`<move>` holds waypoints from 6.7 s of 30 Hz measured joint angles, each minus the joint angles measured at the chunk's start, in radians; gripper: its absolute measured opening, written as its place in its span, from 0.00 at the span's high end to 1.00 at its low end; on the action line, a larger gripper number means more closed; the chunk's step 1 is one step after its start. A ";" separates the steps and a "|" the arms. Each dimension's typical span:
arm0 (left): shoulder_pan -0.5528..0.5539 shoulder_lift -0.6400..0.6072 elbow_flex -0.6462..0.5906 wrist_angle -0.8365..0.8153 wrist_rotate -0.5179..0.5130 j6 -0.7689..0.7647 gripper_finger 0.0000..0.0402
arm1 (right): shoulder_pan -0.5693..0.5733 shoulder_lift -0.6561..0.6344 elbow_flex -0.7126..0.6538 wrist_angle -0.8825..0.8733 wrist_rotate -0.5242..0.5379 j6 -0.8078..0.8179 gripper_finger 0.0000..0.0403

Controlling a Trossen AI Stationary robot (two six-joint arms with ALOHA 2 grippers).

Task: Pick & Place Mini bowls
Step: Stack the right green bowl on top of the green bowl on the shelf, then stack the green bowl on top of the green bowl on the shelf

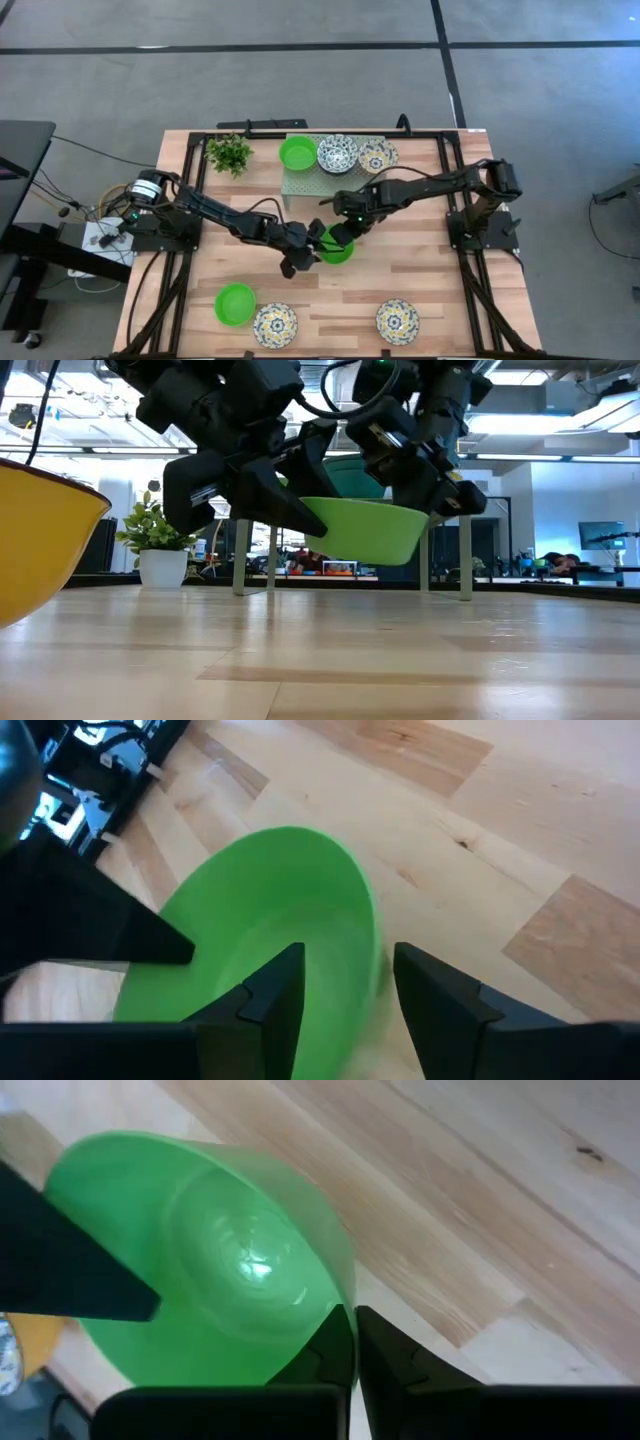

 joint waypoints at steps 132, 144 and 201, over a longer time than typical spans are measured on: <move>0.266 -0.655 -0.001 -0.403 -0.125 -0.314 0.57 | 0.190 -0.505 0.106 -0.623 0.617 -0.289 0.74; 0.039 -0.688 -0.001 -0.789 -0.122 -0.758 0.60 | 0.144 -0.504 0.106 -0.554 0.623 -0.289 0.74; -0.420 -0.540 -0.410 -0.608 0.094 -1.414 0.88 | 0.099 -0.256 0.106 -0.549 0.561 -0.376 0.51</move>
